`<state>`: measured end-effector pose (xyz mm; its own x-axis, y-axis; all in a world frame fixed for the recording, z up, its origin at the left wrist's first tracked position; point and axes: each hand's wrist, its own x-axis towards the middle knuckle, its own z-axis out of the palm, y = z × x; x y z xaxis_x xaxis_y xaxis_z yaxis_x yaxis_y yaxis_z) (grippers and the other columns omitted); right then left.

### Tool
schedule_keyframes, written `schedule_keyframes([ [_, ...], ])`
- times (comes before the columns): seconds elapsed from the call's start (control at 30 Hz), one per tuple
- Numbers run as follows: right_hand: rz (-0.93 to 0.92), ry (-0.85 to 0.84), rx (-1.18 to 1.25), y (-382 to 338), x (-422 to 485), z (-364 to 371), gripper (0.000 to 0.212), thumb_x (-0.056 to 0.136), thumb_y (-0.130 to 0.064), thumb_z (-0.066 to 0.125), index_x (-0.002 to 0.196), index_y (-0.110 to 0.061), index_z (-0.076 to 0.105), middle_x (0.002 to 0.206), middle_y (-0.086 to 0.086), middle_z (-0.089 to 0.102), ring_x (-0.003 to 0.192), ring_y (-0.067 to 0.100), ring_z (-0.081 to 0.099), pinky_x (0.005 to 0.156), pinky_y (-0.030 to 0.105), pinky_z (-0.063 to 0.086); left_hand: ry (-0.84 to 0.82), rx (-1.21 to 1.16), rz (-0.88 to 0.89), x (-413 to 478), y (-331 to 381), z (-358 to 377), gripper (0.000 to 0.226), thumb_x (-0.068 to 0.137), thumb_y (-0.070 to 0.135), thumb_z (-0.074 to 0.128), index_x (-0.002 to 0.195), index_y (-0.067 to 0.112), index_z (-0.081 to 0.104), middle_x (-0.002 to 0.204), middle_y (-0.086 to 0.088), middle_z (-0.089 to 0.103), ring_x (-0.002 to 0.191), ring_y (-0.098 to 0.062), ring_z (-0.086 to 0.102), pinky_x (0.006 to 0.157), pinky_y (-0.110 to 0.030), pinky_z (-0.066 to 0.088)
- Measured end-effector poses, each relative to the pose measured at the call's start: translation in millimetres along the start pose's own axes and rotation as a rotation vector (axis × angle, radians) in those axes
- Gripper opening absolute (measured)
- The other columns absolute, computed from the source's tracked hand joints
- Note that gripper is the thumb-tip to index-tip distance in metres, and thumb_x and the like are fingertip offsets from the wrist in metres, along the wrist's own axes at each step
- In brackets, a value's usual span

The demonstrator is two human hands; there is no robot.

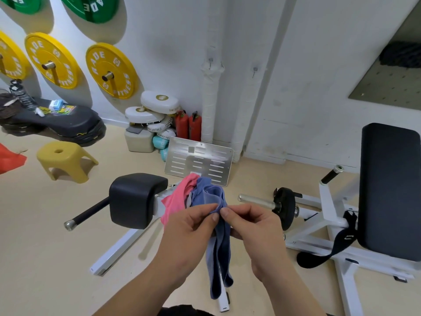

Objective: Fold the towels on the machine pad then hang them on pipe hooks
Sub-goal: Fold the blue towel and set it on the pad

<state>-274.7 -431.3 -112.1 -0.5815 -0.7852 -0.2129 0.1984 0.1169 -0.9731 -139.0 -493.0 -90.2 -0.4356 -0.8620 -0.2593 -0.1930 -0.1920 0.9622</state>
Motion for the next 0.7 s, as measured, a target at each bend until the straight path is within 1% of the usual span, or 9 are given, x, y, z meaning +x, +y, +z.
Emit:
schedule_keyframes([
  [0.07, -0.041, 0.04, -0.026, -0.3, 0.2, 2.1, 0.01, 0.085, -0.007, 0.081, 0.079, -0.015, 0.08, 0.085, 0.013, 0.079, 0.086, 0.033, 0.077, 0.084, 0.051, 0.063, 0.037, -0.014, 0.016, -0.2, 0.3, -0.8, 0.032, 0.101, 0.009, 0.061, 0.099, 0.036, 0.078, 0.092, 0.013, 0.081, 0.09, -0.006, 0.077, 0.087, -0.03, 0.063],
  [0.2, -0.032, 0.01, -0.091, 2.9, -1.4, 7.4, 0.009, 0.087, -0.011, 0.08, 0.082, -0.019, 0.082, 0.085, 0.009, 0.08, 0.09, 0.03, 0.077, 0.09, 0.054, 0.061, 0.053, -0.041, 0.027, -2.1, 1.4, -0.9, 0.025, 0.098, 0.007, 0.066, 0.097, 0.028, 0.08, 0.087, 0.01, 0.082, 0.083, -0.007, 0.078, 0.079, -0.024, 0.064],
  [0.3, -0.05, -0.06, -0.111, 1.4, -3.6, 6.3, 0.013, 0.095, -0.019, 0.073, 0.086, -0.021, 0.083, 0.089, 0.008, 0.08, 0.094, 0.029, 0.076, 0.092, 0.054, 0.06, 0.053, -0.045, 0.007, -1.1, -2.1, -5.6, 0.019, 0.094, 0.01, 0.072, 0.104, 0.024, 0.08, 0.091, 0.008, 0.082, 0.086, -0.009, 0.078, 0.084, -0.032, 0.064],
  [0.37, -0.054, -0.104, -0.104, -1.4, -6.1, 8.3, 0.02, 0.097, -0.033, 0.069, 0.091, -0.019, 0.082, 0.093, 0.008, 0.079, 0.097, 0.03, 0.075, 0.094, 0.055, 0.059, 0.031, -0.037, 0.014, -0.9, -3.5, -8.0, 0.022, 0.089, 0.011, 0.077, 0.104, 0.027, 0.078, 0.094, 0.007, 0.081, 0.09, -0.01, 0.078, 0.086, -0.033, 0.063],
  [0.43, -0.056, -0.131, -0.122, 0.3, -6.9, 11.5, 0.039, 0.092, -0.05, 0.066, 0.093, -0.013, 0.08, 0.097, 0.012, 0.075, 0.1, 0.034, 0.072, 0.096, 0.059, 0.057, 0.027, 0.01, 0.027, -0.1, -5.5, -7.8, 0.027, 0.085, 0.011, 0.082, 0.102, 0.03, 0.075, 0.094, 0.009, 0.081, 0.091, -0.01, 0.077, 0.084, -0.029, 0.062],
  [0.47, -0.049, -0.143, -0.12, 1.5, -7.4, 12.8, 0.042, 0.091, -0.053, 0.066, 0.094, -0.014, 0.08, 0.101, 0.012, 0.072, 0.103, 0.033, 0.071, 0.096, 0.059, 0.056, 0.051, 0.027, 0.035, 0.8, -7.1, -7.9, 0.026, 0.084, 0.01, 0.082, 0.101, 0.028, 0.074, 0.093, 0.009, 0.08, 0.09, -0.01, 0.077, 0.082, -0.027, 0.061],
  [0.6, 0.021, -0.177, -0.079, 4.3, -8.2, 8.7, 0.026, 0.094, -0.045, 0.067, 0.097, -0.024, 0.083, 0.108, 0.006, 0.069, 0.107, 0.023, 0.07, 0.096, 0.048, 0.06, 0.099, 0.095, 0.053, 9.8, -12.9, -18.0, 0.016, 0.093, 0.007, 0.072, 0.093, 0.023, 0.072, 0.086, 0.004, 0.077, 0.082, -0.01, 0.075, 0.076, -0.03, 0.063],
  [0.67, 0.014, -0.103, -0.144, 8.8, -3.0, -0.4, 0.01, 0.096, -0.032, 0.071, 0.102, -0.033, 0.079, 0.107, -0.001, 0.073, 0.102, 0.018, 0.07, 0.095, 0.045, 0.06, 0.057, 0.172, 0.054, 11.8, -11.8, -25.3, 0.016, 0.095, 0.009, 0.067, 0.091, 0.024, 0.068, 0.085, 0.008, 0.074, 0.079, -0.006, 0.07, 0.072, -0.027, 0.059],
  [0.7, 0.029, -0.06, -0.169, 10.6, 0.2, -5.0, 0.017, 0.095, -0.026, 0.074, 0.108, -0.037, 0.075, 0.109, -0.005, 0.073, 0.103, 0.013, 0.07, 0.092, 0.039, 0.06, 0.031, 0.198, 0.05, 12.2, -9.6, -29.6, 0.016, 0.097, 0.01, 0.065, 0.091, 0.024, 0.066, 0.084, 0.01, 0.072, 0.078, -0.003, 0.067, 0.071, -0.026, 0.056],
])
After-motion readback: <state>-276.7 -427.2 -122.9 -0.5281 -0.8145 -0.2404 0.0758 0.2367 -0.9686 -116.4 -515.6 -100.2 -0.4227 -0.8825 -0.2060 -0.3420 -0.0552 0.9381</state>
